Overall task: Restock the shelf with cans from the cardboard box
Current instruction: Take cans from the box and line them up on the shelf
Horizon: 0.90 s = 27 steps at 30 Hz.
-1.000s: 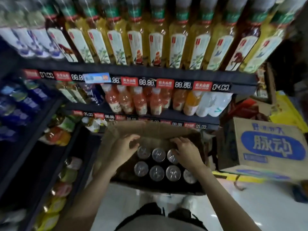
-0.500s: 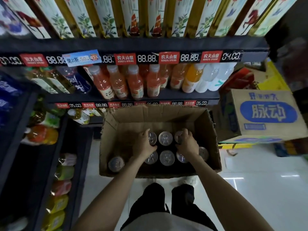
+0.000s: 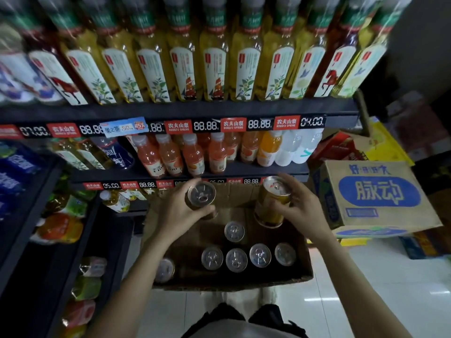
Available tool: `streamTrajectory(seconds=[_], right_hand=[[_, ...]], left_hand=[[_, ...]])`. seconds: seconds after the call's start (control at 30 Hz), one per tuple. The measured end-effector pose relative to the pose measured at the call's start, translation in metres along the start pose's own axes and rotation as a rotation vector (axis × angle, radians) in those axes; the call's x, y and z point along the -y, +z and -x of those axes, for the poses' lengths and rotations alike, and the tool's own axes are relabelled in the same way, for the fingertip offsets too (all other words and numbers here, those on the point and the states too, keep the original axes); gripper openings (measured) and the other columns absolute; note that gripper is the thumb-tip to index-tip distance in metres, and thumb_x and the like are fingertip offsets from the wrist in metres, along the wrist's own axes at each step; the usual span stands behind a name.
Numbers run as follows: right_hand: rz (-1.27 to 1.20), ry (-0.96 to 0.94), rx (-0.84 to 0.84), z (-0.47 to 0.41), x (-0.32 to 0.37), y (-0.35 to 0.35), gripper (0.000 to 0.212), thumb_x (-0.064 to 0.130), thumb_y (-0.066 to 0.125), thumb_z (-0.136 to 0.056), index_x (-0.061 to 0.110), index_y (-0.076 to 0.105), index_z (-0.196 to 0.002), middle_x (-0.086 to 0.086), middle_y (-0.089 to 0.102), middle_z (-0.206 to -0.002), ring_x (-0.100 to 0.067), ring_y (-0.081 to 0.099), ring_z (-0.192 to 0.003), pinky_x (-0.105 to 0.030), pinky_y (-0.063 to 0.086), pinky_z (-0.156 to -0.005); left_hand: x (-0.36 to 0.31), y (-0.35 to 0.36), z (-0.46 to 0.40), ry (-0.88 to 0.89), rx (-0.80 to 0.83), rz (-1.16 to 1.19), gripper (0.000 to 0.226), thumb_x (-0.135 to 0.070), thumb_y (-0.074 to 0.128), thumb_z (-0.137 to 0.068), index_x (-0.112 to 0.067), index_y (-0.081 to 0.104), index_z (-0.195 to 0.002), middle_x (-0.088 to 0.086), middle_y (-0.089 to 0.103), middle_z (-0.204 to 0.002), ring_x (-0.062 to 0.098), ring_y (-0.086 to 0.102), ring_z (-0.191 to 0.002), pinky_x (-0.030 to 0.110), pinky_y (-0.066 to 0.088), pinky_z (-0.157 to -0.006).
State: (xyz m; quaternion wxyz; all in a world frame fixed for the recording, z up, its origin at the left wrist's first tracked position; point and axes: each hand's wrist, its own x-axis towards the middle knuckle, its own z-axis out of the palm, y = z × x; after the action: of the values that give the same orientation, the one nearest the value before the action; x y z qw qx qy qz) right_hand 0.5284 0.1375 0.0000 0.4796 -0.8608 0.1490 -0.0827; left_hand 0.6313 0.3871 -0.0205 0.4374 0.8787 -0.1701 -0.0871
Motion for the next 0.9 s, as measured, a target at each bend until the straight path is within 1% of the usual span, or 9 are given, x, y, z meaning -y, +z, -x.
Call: streamTrajectory(seconds=[0.1, 0.2, 0.27, 0.3, 0.4, 0.53, 0.6, 0.7, 0.9], right_hand=[[-0.175, 0.003, 0.082, -0.011, 0.033, -0.031, 0.068, 0.046, 0.073, -0.067, 0.033, 0.049, -0.129, 0.014, 0.061, -0.114, -0.001, 0.058, -0.107, -0.02, 0.05, -0.085], [-0.266, -0.026, 0.045, -0.024, 0.066, -0.063, 0.064, 0.038, 0.071, -0.063, 0.022, 0.052, -0.123, 0.008, 0.062, -0.11, 0.0, 0.059, -0.1, -0.013, 0.051, -0.074], [-0.269, -0.088, 0.034, -0.034, 0.091, -0.087, 0.055, 0.038, 0.071, -0.063, 0.019, 0.055, -0.113, 0.009, 0.063, -0.103, 0.008, 0.06, -0.087, -0.004, 0.047, -0.065], [-0.258, -0.119, 0.041, -0.039, 0.103, -0.099, 0.052, 0.04, 0.071, -0.064, 0.019, 0.057, -0.109, 0.008, 0.063, -0.101, 0.011, 0.06, -0.083, -0.003, 0.045, -0.064], [-0.239, -0.242, 0.049, -0.052, 0.14, -0.135, 0.048, 0.044, 0.078, -0.066, 0.021, 0.059, -0.103, 0.007, 0.065, -0.098, 0.009, 0.062, -0.079, -0.006, 0.046, -0.063], [-0.194, -0.418, -0.035, -0.068, 0.185, -0.178, 0.051, 0.05, 0.077, -0.06, 0.024, 0.059, -0.1, 0.007, 0.067, -0.094, 0.003, 0.063, -0.08, -0.011, 0.05, -0.068], [-0.171, -0.481, -0.054, -0.077, 0.204, -0.197, 0.06, 0.059, 0.073, -0.057, 0.024, 0.058, -0.103, 0.005, 0.068, -0.097, -0.002, 0.065, -0.086, -0.018, 0.053, -0.072], [-0.162, -0.568, -0.111, -0.092, 0.229, -0.224, 0.057, 0.057, 0.071, -0.062, 0.021, 0.059, -0.104, 0.002, 0.068, -0.099, -0.013, 0.066, -0.091, -0.03, 0.055, -0.077], [-0.165, -0.649, -0.298, -0.132, 0.263, -0.271, 0.061, 0.056, 0.072, -0.065, 0.016, 0.06, -0.109, -0.003, 0.066, -0.099, -0.013, 0.062, -0.082, -0.025, 0.049, -0.059]], left_hand=[[-0.049, -0.025, -0.012, 0.071, -0.006, 0.203, 0.068, -0.063, 0.07, -0.06, -0.036, 0.056, -0.121, -0.027, 0.061, -0.11, -0.005, 0.056, -0.106, 0.024, 0.047, -0.092], [-0.103, -0.043, -0.023, 0.129, -0.034, 0.288, 0.059, -0.062, 0.075, -0.056, -0.037, 0.058, -0.107, -0.037, 0.062, -0.091, -0.018, 0.057, -0.086, 0.013, 0.049, -0.073], [-0.138, -0.054, -0.03, 0.208, -0.068, 0.307, 0.054, -0.06, 0.075, -0.055, -0.034, 0.057, -0.099, -0.032, 0.065, -0.083, -0.013, 0.06, -0.075, 0.01, 0.048, -0.06], [-0.154, -0.059, -0.034, 0.256, -0.097, 0.303, 0.052, -0.06, 0.072, -0.053, -0.034, 0.058, -0.096, -0.034, 0.065, -0.083, -0.012, 0.061, -0.075, 0.008, 0.046, -0.06], [-0.198, -0.075, -0.049, 0.41, -0.21, 0.268, 0.051, -0.064, 0.067, -0.05, -0.035, 0.056, -0.091, -0.036, 0.063, -0.086, -0.013, 0.058, -0.08, 0.005, 0.043, -0.065], [-0.251, -0.095, -0.069, 0.549, -0.342, 0.225, 0.048, -0.064, 0.066, -0.056, -0.029, 0.052, -0.085, -0.024, 0.062, -0.08, -0.003, 0.057, -0.074, 0.016, 0.044, -0.064], [-0.277, -0.104, -0.078, 0.599, -0.394, 0.199, 0.048, -0.065, 0.065, -0.056, -0.028, 0.051, -0.084, -0.017, 0.061, -0.079, 0.002, 0.057, -0.075, 0.023, 0.046, -0.065], [-0.317, -0.114, -0.09, 0.683, -0.484, 0.145, 0.049, -0.066, 0.066, -0.055, -0.03, 0.051, -0.085, -0.016, 0.059, -0.08, -0.003, 0.056, -0.073, 0.02, 0.046, -0.064], [-0.384, -0.114, -0.124, 0.746, -0.58, 0.089, 0.057, -0.072, 0.063, -0.053, -0.03, 0.052, -0.091, -0.019, 0.06, -0.086, 0.0, 0.059, -0.083, 0.022, 0.049, -0.068]])
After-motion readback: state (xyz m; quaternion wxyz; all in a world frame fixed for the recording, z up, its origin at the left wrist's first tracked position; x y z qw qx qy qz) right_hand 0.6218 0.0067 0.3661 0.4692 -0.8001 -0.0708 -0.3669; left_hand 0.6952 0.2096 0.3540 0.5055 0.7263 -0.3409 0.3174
